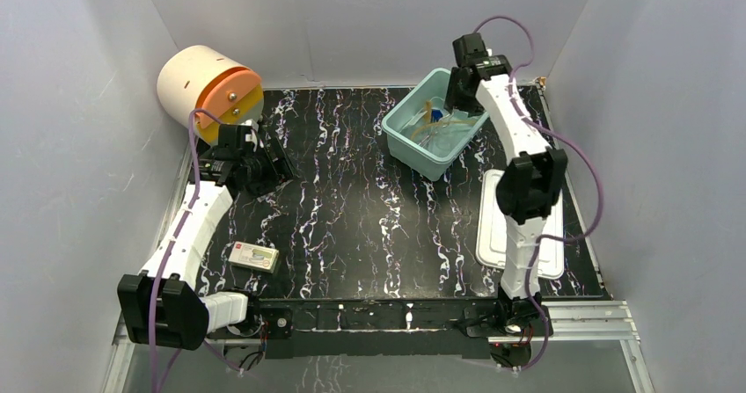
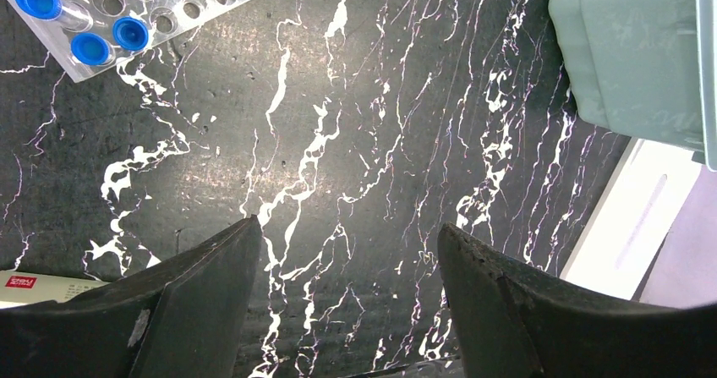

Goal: Organize the chemistry lab equipment

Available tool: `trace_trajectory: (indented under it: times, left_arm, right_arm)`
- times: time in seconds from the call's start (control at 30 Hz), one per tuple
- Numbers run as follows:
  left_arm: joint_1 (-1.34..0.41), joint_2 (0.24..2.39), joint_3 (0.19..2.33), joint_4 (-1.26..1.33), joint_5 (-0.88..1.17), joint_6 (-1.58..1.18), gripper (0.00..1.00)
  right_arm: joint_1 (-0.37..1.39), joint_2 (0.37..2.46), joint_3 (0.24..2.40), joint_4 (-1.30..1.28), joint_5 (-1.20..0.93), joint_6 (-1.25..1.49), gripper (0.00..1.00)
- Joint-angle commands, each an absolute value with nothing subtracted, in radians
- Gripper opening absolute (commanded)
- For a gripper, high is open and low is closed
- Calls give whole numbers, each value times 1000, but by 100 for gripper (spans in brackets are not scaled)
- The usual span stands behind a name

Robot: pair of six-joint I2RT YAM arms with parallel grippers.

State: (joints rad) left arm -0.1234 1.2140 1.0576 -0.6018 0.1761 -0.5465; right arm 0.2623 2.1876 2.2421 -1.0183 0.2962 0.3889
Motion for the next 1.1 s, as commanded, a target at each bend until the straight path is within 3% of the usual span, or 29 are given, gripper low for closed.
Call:
trace_trajectory:
  times: [0.0,0.27,0.6,0.8,1.07]
  left_arm:
    - [-121,1178,1091,-632,183,-540,75]
    - [-172,1163,1130,-613,275,-447,78]
    - [-231,1184,1157,-607,287,-424,79]
    - [-252,1199,1166,-597,299,-420,81]
    - [-304,1271,1261,-621,252,-391,86]
  right_arm:
    - [258,1959,2114,-946,270,391,58]
    - [257,1576,1704,-933,396,483,60]
    - [232,1313,1241,-919,423,629,60]
    - [207,1269,958,-739,232,639,60]
    - [194,1299,817,-642,169,662,61]
